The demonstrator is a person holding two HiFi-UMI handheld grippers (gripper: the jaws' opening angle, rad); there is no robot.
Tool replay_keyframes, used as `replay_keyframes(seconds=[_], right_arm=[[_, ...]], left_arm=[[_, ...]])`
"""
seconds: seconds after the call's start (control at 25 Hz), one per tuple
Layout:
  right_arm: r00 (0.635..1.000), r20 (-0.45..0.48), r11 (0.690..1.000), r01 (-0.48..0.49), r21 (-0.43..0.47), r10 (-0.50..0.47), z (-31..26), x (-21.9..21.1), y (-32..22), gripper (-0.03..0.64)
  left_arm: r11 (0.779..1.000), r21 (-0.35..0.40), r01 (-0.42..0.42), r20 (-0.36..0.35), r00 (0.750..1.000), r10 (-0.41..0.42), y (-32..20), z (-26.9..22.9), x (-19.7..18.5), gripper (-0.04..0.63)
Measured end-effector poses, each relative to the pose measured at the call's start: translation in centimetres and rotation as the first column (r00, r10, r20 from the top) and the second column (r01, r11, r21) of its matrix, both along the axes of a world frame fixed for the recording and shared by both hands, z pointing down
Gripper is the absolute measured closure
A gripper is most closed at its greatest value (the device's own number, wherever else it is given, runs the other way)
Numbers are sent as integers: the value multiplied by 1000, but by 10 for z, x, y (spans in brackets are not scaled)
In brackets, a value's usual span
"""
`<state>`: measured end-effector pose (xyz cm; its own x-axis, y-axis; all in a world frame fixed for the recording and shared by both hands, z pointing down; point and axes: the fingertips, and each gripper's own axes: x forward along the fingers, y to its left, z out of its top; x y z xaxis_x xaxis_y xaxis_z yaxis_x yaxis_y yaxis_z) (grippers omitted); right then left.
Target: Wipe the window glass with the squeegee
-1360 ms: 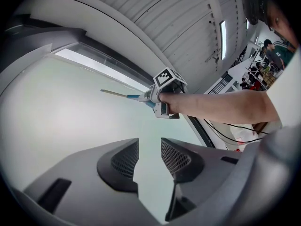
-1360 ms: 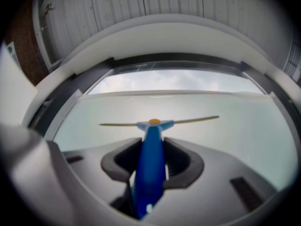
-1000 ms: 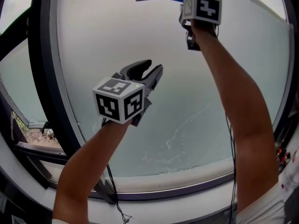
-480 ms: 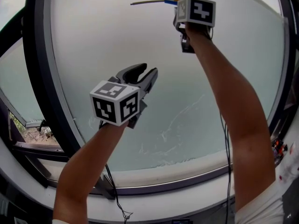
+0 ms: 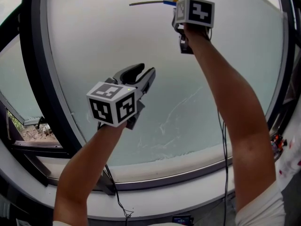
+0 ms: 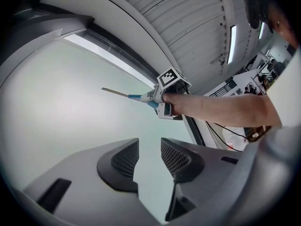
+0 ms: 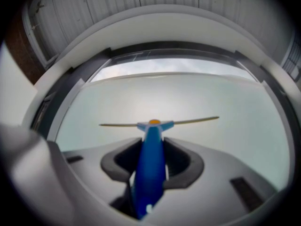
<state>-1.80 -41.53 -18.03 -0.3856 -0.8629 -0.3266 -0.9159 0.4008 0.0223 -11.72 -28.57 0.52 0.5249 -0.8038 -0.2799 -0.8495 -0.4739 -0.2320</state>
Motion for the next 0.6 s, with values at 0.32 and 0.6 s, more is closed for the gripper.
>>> replay_keyframes(seconds=[0.32, 0.6], right_arm=[[1000, -11, 999, -10, -39, 10, 30, 3, 0, 465], [1000, -23, 998, -6, -58, 5, 45, 4, 2, 465]], left_arm=[[998, -56, -24, -23, 999, 23, 5, 30, 5, 430], [997, -74, -36, -46, 998, 33, 9, 42, 7, 430]])
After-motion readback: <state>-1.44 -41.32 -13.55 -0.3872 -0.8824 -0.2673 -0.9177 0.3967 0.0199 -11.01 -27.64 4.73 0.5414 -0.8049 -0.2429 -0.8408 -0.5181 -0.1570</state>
